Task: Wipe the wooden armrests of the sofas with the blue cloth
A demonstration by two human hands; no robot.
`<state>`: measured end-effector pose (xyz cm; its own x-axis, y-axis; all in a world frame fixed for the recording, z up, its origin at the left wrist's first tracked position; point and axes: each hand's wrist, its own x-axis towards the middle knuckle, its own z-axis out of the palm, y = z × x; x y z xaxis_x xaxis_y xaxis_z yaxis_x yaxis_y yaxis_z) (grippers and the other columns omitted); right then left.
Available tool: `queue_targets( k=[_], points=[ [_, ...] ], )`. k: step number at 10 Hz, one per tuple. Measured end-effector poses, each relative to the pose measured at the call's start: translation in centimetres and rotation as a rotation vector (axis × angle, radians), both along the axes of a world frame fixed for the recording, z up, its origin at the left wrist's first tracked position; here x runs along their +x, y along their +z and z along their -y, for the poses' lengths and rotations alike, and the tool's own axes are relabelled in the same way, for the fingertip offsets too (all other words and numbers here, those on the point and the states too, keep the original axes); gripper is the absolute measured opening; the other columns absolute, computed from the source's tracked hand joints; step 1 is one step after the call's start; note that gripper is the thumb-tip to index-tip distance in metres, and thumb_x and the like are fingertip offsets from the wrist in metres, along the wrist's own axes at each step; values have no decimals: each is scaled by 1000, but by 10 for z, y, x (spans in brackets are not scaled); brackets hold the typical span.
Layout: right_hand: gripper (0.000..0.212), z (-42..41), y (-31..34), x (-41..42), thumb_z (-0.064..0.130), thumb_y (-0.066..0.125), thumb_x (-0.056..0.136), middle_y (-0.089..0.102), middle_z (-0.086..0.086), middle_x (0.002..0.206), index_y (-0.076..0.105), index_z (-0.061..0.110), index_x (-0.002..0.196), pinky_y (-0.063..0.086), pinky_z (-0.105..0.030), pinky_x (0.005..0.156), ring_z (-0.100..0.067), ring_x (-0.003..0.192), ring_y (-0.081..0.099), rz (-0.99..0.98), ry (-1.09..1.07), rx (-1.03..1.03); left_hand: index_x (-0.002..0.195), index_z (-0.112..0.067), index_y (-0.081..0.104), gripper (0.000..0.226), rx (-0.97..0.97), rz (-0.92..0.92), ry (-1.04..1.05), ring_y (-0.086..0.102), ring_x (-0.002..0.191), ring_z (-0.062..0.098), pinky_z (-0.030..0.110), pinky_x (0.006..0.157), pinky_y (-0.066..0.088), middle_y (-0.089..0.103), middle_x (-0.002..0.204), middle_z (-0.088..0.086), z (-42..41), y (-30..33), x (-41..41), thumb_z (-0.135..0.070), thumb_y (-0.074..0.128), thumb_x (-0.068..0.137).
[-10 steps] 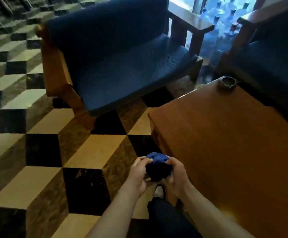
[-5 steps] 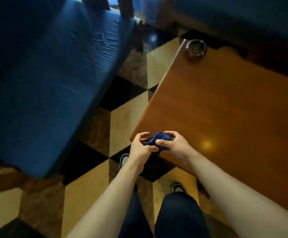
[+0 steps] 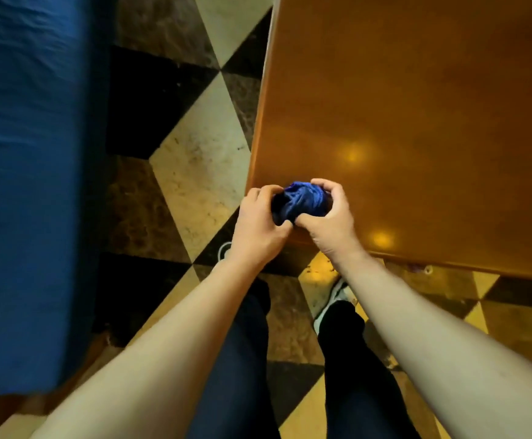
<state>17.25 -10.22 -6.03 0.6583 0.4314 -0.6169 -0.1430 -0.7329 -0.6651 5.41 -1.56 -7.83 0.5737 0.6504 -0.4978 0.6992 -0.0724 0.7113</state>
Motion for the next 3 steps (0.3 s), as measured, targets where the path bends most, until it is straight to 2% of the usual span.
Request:
queue_targets(
  k=[1,2,3],
  points=[
    [85,11,19,-1,-1,78,72,48,-1,143,45,32,143,48,-38,108,-19,130,48,-50,21,-17,146,-17,43,77,19,-76,-34,45,128,26,39,112,41,51,134,9,11,18,-7,-22,74,76],
    [94,11,29,2,0,78,76,41,-1,153,34,29,153,48,-38,106,-20,134,45,-91,31,-25,152,-17,36,83,42,-133,-34,41,133,28,40,114,39,47,140,12,10,27,-11,-23,75,78],
    [89,8,36,14,5,77,78,40,-3,156,35,27,153,48,-34,101,-23,134,47,-101,45,-11,152,-15,35,81,80,-204,43,42,135,30,40,114,38,46,143,14,11,39,-8,-22,72,80]
  ],
)
